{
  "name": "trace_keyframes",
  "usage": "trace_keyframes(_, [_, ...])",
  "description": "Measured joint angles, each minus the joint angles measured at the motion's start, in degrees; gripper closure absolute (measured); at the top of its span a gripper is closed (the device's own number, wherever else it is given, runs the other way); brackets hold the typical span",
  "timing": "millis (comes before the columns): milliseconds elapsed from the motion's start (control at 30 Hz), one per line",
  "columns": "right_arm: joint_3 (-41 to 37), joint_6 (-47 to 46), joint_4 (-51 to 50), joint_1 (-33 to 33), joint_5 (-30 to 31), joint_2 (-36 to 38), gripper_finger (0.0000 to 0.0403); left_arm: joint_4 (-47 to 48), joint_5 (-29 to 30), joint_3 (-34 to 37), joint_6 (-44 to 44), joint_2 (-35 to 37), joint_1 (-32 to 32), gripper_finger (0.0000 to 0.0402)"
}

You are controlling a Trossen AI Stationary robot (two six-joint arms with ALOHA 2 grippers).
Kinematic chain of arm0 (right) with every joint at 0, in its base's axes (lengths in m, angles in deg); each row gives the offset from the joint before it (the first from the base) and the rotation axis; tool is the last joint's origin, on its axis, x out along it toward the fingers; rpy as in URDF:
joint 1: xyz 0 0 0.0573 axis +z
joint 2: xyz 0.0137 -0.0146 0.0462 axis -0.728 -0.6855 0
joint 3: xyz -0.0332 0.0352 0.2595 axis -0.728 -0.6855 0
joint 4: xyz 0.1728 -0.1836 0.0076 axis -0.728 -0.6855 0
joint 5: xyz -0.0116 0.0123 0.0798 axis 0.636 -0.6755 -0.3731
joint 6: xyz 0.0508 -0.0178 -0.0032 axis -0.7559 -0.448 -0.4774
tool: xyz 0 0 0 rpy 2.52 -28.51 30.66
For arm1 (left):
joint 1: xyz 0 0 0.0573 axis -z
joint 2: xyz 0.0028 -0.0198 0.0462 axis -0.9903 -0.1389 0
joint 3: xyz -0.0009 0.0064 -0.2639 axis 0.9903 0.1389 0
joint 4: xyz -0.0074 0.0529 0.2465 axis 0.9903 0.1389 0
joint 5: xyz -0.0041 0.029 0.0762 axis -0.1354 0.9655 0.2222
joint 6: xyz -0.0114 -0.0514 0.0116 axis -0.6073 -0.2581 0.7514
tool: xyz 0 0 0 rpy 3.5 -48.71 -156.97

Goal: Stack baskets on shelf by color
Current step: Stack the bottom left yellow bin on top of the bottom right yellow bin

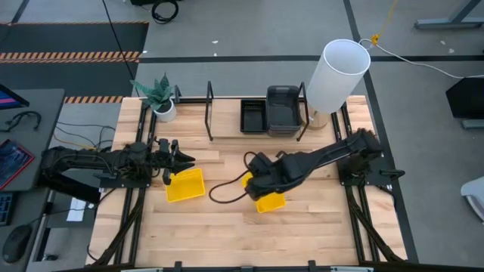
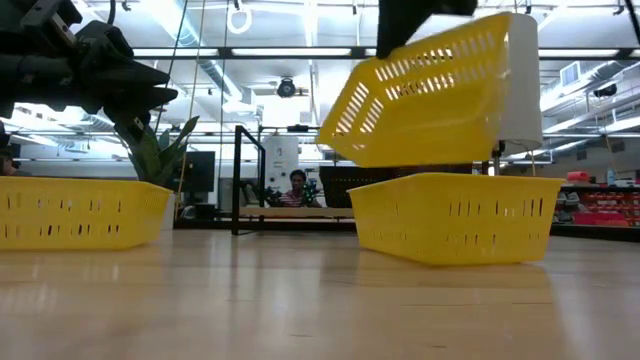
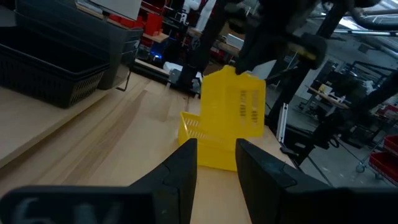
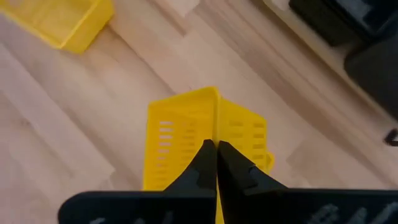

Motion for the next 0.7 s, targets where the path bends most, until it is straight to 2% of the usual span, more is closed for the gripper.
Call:
trace_keyframes(233, [-24.7,-10.5,22.6,1.9,2.0,11.6,0.0403,0.0,0.0,0.0,0.0,0.0,0.0,0.0285])
trace_keyframes(367, [-36.2,-14.5,37.1,2.0,2.2,14.8,0.0403,0.0,0.0,0.0,0.0,0.0,0.0,0.0285])
trace_keyframes(533, [-42.0,-18.0,41.6,2.0,1.4,16.0,0.0394,0.0,0.0,0.0,0.0,0.0,0.0,0.0285])
trace_keyframes(700, [-41.8,-14.4,42.1,1.7,0.9,16.1,0.0353,0.0,0.0,0.0,0.0,0.0,0.0,0.0285])
